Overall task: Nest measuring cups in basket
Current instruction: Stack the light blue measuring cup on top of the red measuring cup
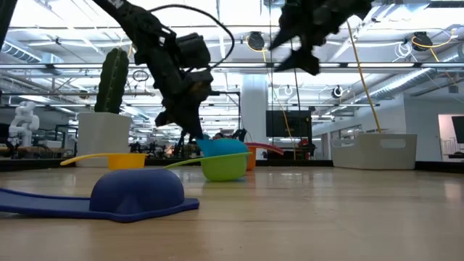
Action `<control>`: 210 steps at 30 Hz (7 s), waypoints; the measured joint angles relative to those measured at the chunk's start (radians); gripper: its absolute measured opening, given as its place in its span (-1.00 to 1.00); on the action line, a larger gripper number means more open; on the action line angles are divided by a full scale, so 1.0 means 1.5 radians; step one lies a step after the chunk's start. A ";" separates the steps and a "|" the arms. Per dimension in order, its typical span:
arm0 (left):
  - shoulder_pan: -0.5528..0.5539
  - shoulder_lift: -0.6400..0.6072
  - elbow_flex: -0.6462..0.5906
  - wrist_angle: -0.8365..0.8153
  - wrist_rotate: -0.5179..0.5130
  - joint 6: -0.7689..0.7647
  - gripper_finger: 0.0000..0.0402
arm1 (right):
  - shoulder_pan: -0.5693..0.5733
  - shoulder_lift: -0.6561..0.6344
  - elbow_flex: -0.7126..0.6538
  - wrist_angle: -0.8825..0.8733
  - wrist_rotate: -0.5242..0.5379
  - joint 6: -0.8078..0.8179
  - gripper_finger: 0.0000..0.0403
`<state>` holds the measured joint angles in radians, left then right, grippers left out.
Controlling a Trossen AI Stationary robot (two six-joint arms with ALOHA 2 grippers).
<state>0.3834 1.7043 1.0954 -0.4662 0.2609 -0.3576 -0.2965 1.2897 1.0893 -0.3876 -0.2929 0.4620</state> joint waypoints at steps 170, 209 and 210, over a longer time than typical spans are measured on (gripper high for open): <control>-0.126 -0.248 0.003 0.211 -0.140 0.081 -0.97 | 0.144 -0.054 0.298 -0.141 0.381 -0.260 -0.04; -0.137 -0.299 0.003 0.028 -0.186 0.190 -0.94 | 0.125 0.168 0.462 -0.244 0.314 -0.458 -0.34; -0.137 -0.299 0.003 0.028 -0.186 0.190 -0.94 | 0.124 0.168 0.455 -0.237 0.314 -0.457 -0.34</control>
<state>0.1780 1.2556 1.0992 -0.4244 -0.0177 -0.0727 -0.1110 1.5414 1.7715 -0.7424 0.1779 -0.2241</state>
